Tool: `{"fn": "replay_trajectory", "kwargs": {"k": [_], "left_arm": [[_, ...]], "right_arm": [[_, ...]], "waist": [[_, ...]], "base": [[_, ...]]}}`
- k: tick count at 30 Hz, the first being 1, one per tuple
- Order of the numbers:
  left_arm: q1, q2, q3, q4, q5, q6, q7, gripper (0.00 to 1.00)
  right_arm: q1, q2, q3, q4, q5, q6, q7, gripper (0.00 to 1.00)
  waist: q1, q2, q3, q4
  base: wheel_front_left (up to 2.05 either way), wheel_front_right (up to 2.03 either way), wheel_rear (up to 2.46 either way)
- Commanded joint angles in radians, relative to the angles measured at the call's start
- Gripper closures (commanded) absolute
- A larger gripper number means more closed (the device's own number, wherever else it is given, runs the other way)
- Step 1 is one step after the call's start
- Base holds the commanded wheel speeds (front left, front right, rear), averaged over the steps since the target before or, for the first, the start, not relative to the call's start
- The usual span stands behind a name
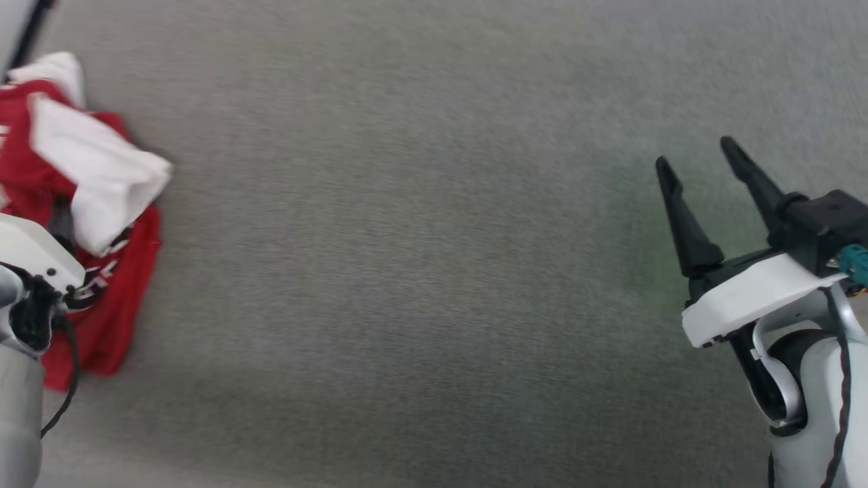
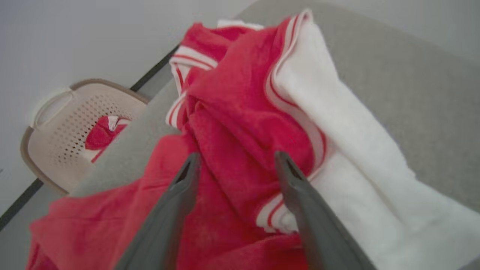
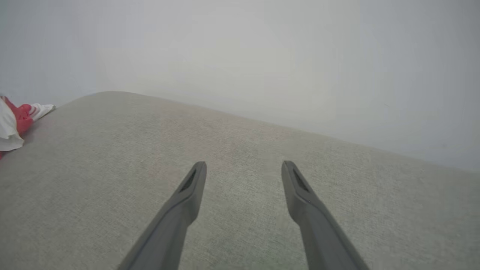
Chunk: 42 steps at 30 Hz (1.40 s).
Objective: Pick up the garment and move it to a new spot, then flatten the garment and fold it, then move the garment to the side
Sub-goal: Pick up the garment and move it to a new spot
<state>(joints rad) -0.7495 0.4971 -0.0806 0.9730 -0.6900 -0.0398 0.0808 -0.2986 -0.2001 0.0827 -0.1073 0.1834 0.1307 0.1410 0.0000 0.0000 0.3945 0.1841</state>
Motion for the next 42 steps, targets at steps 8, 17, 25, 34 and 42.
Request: {"fn": "replay_trajectory", "kwargs": {"k": [8, 17, 25, 34, 42], "left_arm": [[-0.065, -0.066, -0.021, 0.261, -0.052, 0.008, 0.309, 0.00], [-0.092, -0.033, -0.033, 0.284, -0.039, -0.018, 0.248, 1.00], [-0.155, 0.071, -0.062, 0.218, 0.009, -0.066, 0.021, 1.00], [-0.220, 0.147, -0.126, 0.148, 0.070, -0.085, -0.110, 1.00], [-0.294, 0.195, -0.201, 0.041, 0.114, -0.089, -0.129, 1.00]], "right_arm": [[-0.005, -0.003, -0.011, -0.038, -0.009, 0.000, 0.021, 0.00], [0.011, 0.014, -0.038, -0.040, -0.004, 0.000, 0.018, 0.00], [0.024, 0.032, -0.059, -0.004, 0.010, 0.000, -0.012, 0.00], [0.053, 0.057, -0.077, 0.030, 0.020, 0.000, -0.039, 0.00], [0.083, 0.082, -0.089, 0.052, 0.033, 0.000, -0.057, 0.00]], "waist": [[0.0000, 0.0000, 0.074, -0.072], [0.0000, 0.0000, 0.061, -0.064], [0.0000, 0.0000, -0.024, -0.038], [0.0000, 0.0000, -0.136, -0.004], [0.0000, 0.0000, -0.224, 0.011]], "base": [[0.00, 0.00, 0.00], [0.00, 0.00, 0.00], [0.00, 0.00, 0.00], [0.00, 0.00, 0.00], [0.00, 0.00, 0.00]]}}
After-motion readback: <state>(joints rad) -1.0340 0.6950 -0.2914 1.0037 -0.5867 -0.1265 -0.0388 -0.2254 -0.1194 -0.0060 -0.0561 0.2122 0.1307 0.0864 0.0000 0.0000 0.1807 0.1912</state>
